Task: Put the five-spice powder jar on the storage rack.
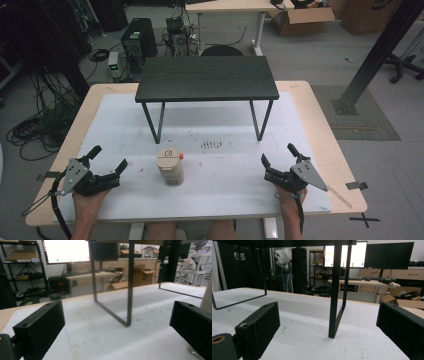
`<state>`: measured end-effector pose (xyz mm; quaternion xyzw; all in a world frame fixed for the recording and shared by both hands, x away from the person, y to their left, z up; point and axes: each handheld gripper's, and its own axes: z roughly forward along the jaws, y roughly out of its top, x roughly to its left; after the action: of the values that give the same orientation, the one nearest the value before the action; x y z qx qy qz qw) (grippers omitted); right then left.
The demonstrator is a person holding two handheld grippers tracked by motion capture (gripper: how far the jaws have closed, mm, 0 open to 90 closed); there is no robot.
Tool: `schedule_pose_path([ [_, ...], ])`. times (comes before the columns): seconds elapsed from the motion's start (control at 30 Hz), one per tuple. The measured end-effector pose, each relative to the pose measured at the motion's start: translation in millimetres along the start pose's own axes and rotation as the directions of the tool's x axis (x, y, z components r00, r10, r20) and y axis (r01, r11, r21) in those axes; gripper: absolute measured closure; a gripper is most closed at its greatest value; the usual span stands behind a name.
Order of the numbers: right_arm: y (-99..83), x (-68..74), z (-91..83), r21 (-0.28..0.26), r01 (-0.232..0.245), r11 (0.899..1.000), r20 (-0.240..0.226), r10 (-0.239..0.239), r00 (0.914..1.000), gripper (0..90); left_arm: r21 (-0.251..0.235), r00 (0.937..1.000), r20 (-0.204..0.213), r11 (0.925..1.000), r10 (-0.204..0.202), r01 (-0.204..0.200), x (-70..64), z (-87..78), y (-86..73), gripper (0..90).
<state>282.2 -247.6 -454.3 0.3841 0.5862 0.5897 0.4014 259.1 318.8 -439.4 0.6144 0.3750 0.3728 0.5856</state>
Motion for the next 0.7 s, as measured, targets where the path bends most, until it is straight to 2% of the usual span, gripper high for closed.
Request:
schedule_pose_path([
  [0.1,0.0,0.0,0.0,0.001,0.001,1.000,0.000,-0.001,1.0000,4.5,-0.008,0.9986,0.052,0.9999,-0.012,0.012,-0.9,-1.2,7.4,0.3],
  [0.43,0.0,0.1,0.0,0.000,0.002,1.000,0.000,-0.002,1.0000,4.5,0.003,0.9919,0.127,1.0000,-0.007,0.006,-6.0,-2.2,14.5,0.3],
  [0.5,0.0,0.1,0.0,0.000,0.002,1.000,0.000,-0.002,1.0000,4.5,0.006,0.9879,0.155,1.0000,-0.005,0.004,-9.5,-1.7,15.9,0.3],
  [0.6,0.0,0.2,0.0,0.000,0.002,1.000,0.000,-0.002,1.0000,4.5,0.011,0.9849,0.173,0.9999,-0.002,0.000,-12.1,-0.9,17.0,0.2],
  [0.63,0.0,0.2,0.0,0.000,0.002,1.000,-0.001,-0.002,1.0000,4.5,0.015,0.9812,0.193,0.9999,-0.003,0.000,-15.0,0.3,18.0,0.2],
  [0.7,0.0,0.2,-0.1,-0.001,0.002,1.000,0.000,-0.002,1.0000,4.5,0.015,0.9798,0.200,0.9999,0.000,-0.003,-16.3,0.8,18.5,0.3],
])
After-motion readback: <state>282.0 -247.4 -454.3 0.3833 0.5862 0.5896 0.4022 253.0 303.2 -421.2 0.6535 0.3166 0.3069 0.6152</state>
